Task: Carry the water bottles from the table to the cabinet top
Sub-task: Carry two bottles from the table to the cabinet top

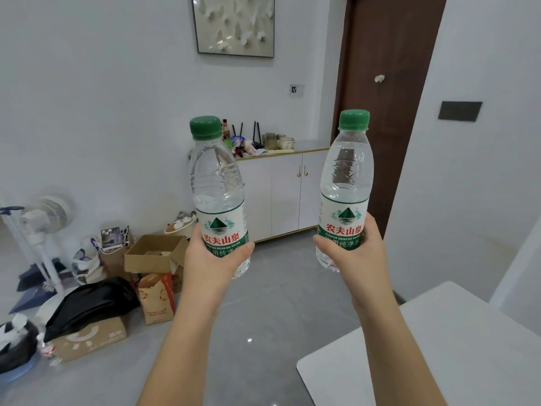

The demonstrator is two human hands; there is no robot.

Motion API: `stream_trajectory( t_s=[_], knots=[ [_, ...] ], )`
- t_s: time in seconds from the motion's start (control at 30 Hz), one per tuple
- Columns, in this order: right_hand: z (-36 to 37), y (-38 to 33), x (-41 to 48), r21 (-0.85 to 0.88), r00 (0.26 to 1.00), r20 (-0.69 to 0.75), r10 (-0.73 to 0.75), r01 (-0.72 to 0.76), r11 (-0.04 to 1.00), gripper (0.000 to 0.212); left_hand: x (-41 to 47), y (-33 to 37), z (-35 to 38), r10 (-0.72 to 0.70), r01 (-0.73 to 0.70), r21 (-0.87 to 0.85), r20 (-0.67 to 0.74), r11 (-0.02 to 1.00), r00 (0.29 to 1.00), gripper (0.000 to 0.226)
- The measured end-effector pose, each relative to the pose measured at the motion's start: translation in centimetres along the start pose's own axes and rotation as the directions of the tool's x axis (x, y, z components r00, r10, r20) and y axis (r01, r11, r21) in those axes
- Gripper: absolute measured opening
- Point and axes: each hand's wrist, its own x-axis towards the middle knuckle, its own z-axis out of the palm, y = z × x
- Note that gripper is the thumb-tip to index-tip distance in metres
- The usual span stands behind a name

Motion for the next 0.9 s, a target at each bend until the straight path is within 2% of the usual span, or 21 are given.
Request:
stream_trajectory(
  t_s=[0.3, 0.47, 0.9],
  knots=[
    [8.1, 3.8, 10.9, 0.014, 0.999, 0.004, 0.045, -0.045, 0.999, 0.058, 12.3, -3.2, 0.8, -0.008, 0.009, 0.043, -0.009, 0.999, 1.0, 0.06],
    [12.4, 6.2, 15.0, -0.002, 0.998, -0.009, 0.059, -0.059, 0.998, 0.062, 19.3, -5.6, 1.0, -0.027, 0.026, 0.05, 0.012, 0.998, 1.0, 0.059],
    [23.5, 11.2, 27.0, -0.056, 0.976, -0.212, 0.038, -0.052, 0.997, 0.067, 39.4, -11.0, 3.4, 0.025, -0.021, -0.017, 0.231, 1.0, 0.973, 0.055]
  ],
)
